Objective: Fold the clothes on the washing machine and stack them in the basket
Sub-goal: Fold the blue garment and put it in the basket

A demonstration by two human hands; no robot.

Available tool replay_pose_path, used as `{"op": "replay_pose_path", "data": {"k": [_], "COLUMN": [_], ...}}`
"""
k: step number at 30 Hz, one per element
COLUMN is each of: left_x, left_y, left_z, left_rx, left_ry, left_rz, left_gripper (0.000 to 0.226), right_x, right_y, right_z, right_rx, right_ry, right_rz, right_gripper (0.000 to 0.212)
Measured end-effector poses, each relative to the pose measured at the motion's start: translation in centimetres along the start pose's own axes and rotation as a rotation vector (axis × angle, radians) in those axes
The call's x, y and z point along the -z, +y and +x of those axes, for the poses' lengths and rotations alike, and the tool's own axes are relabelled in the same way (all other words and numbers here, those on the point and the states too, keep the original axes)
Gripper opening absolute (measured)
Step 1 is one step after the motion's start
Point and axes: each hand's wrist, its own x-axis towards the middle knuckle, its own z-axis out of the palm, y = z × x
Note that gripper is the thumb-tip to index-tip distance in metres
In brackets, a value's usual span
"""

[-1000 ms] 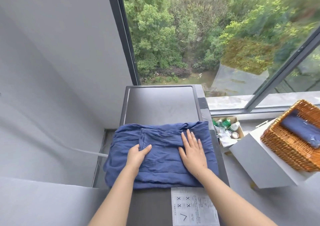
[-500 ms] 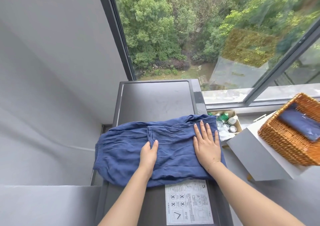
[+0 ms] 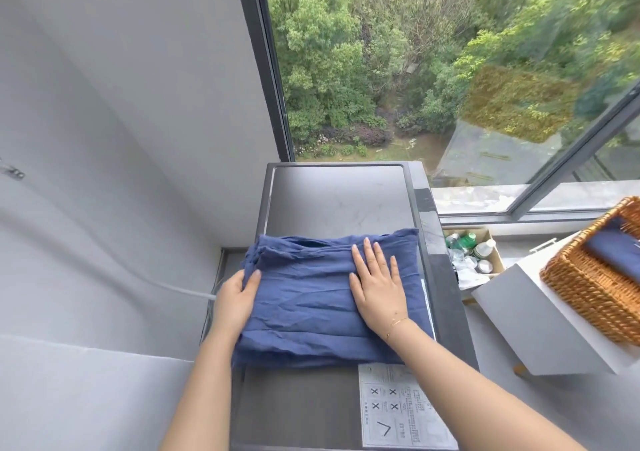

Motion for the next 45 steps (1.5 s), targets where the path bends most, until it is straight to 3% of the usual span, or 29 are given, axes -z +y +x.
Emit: {"op": "replay_pose_path", "data": {"k": [3,9,16,18,22,24,27,35,39,45], "left_x": [-0.1,-1.6,-5.6,-6.4,-7.2,-7.5,-7.9,-11.7,-13.2,-11.1], "left_y": [-2.2,-0.6,0.5,0.8,1.2,1.5,1.8,2.7,4.4,9.6], "left_z": [0.1,-0.5,-1.5,-1.6,-1.9,-1.9,-2.1,-3.5,-4.5,-4.4], "left_rx": [0.090,-0.004,-0.013,-0.009,0.007,0.030,0.049,0.075,0.014,-0.185], "left_ry": [0.027,0.048,-0.023,-0.039,-0.048,-0.067,-0.099,-0.187,-0.089,-0.095], "left_rz": [0.139,0.357,0.252,0.226,0.203,0.169,0.127,0.069,-0.044,-0.149], "left_gripper": [0.049,0.044,0.039,0.040,0.039,0.034,0.028,0.055,0.057,0.036], "right_x": [-1.7,-1.2,0.3,1.0,2.6,3.4,3.8,6.3,6.4,6.0], "right_y": [0.7,3.4,8.2,9.4,9.6,9.3,9.5,14.5,14.0,9.0], "right_z": [-1.0,-1.5,-1.0,-1.2,-1.7,-1.5,-1.1,-1.0,-0.8,-0.3], "right_rx": [-0.018,-0.048,-0.135,-0.241,-0.651,-0.705,-0.698,-0.781,-0.682,-0.368], "right_ry": [-0.080,-0.048,-0.057,0.002,0.244,0.255,0.233,0.269,0.371,0.549], "right_rz": [-0.067,-0.126,-0.205,-0.149,0.132,0.229,0.382,0.358,0.204,0.267], "right_gripper": [0.060,0.059,0.068,0.066,0.069,0.052,0.028,0.025,0.037,0.040]}}
